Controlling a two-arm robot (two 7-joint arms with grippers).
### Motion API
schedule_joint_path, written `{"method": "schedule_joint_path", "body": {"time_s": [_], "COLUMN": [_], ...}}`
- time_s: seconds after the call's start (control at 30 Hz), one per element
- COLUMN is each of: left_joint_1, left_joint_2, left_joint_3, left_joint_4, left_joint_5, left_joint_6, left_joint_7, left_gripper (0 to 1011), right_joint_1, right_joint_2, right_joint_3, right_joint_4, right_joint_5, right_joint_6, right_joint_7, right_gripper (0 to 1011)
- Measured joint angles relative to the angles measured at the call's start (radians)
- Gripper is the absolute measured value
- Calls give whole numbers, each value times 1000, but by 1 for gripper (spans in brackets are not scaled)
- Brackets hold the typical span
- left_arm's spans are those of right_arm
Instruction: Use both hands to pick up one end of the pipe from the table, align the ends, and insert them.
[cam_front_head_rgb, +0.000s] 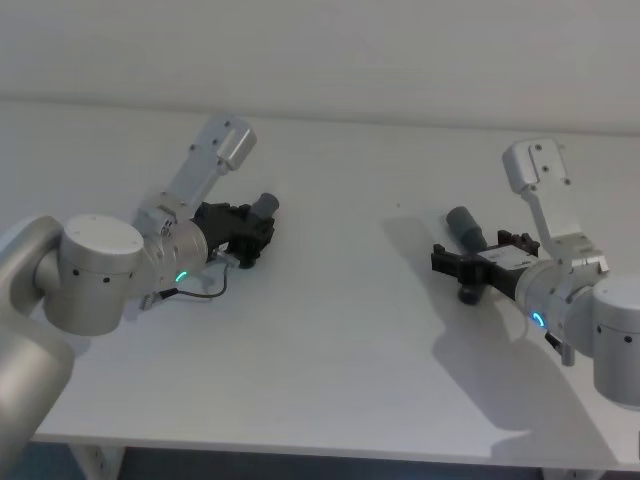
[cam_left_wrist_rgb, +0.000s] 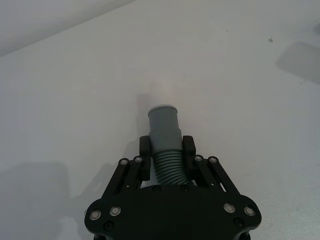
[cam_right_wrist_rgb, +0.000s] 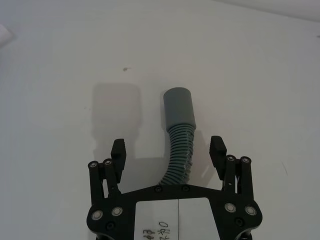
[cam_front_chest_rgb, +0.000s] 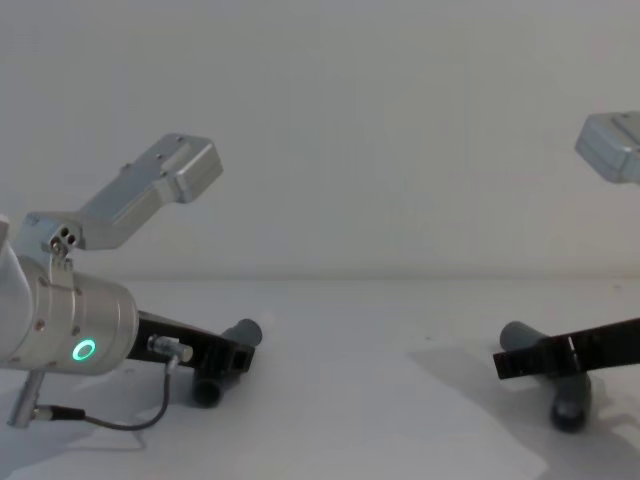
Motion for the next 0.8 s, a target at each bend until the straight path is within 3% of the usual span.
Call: {"method": "schedule_joint_path", "body": {"time_s": [0.6, 0.8], "left_joint_1": [0, 0], "left_joint_2": [0, 0], "left_joint_3": [0, 0], "left_joint_4": [0, 0], "left_joint_5": [0, 0], "left_joint_6": [0, 0], "left_joint_7": [0, 0], "left_gripper": [371, 371], "right_joint_1": [0, 0], "right_joint_2": [-13, -15], "right_joint_3": [7, 8], "right_joint_4": [11, 14], "right_joint_5": [-9, -11], "right_joint_6": [18, 20], "right_joint_7": [9, 12], "right_gripper": [1000, 893]}}
